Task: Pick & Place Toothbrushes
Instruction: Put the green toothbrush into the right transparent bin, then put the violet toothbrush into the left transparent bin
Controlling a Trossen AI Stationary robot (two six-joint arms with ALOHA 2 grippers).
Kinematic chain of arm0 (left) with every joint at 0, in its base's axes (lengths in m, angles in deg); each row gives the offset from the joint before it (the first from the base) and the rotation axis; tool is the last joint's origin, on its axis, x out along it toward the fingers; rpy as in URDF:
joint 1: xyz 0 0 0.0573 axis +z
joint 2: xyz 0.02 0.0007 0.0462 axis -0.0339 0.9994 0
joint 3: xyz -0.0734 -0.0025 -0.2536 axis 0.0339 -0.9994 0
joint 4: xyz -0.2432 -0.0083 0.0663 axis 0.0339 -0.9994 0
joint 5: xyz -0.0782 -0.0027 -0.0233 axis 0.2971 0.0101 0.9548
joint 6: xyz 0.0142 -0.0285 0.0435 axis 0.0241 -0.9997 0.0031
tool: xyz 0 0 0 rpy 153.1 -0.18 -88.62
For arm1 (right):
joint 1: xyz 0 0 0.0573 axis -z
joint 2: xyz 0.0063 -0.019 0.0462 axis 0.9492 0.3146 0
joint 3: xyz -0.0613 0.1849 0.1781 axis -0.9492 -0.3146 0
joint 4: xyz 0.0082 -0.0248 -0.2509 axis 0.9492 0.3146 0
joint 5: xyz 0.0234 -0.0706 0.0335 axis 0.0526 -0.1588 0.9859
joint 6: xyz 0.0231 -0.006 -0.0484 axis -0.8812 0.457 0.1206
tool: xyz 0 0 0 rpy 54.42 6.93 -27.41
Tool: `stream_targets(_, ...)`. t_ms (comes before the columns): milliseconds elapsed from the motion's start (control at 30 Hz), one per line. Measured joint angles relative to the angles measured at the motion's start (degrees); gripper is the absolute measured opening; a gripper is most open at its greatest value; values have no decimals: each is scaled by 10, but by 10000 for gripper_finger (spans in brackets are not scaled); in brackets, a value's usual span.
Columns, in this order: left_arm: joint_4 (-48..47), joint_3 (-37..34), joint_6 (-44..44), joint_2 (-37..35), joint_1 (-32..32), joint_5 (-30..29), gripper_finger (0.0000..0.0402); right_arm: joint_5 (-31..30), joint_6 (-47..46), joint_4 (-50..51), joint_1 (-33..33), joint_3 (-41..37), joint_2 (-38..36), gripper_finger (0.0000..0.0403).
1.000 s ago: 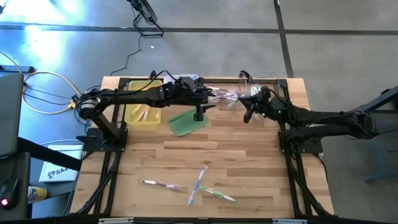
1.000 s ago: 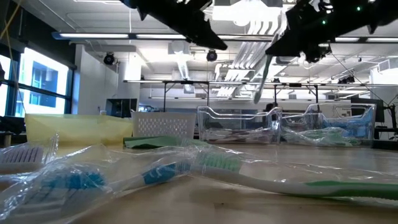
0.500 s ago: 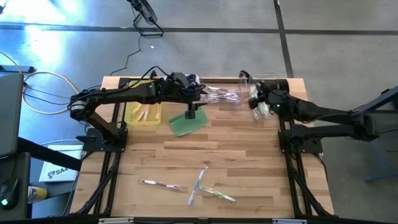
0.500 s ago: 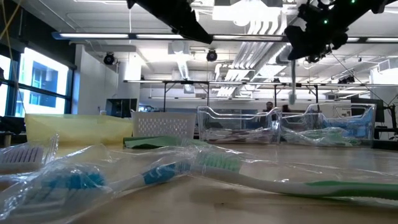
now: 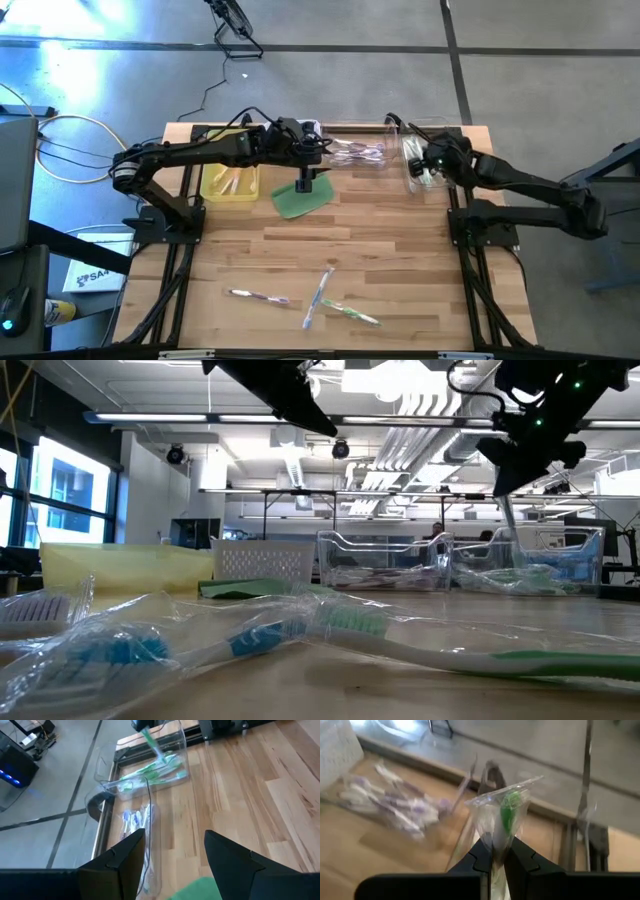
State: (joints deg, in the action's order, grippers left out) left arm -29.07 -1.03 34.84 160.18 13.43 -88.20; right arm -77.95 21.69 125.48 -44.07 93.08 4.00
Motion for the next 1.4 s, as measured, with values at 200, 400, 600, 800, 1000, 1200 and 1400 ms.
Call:
stream_targets(200,0,0,0,0,0,-6,198,79,-14,25,29,0,0,19)
stream_targets(400,-3,0,-5,0,0,-7,198,92,-24,25,44,0,0,47)
stream_targets(600,-9,0,-15,1,0,-8,198,76,-8,28,44,0,0,160)
stream_targets(800,-9,0,-16,1,0,-8,198,-7,6,27,45,0,0,200)
stream_targets(1000,-9,0,-17,1,0,-8,198,-13,21,-16,45,0,-9,168)
stream_targets(1200,-9,0,-17,1,0,-10,198,162,84,-109,43,0,-32,132)
stream_targets(1400,-9,0,-17,1,0,-9,198,357,125,-170,34,0,-29,87)
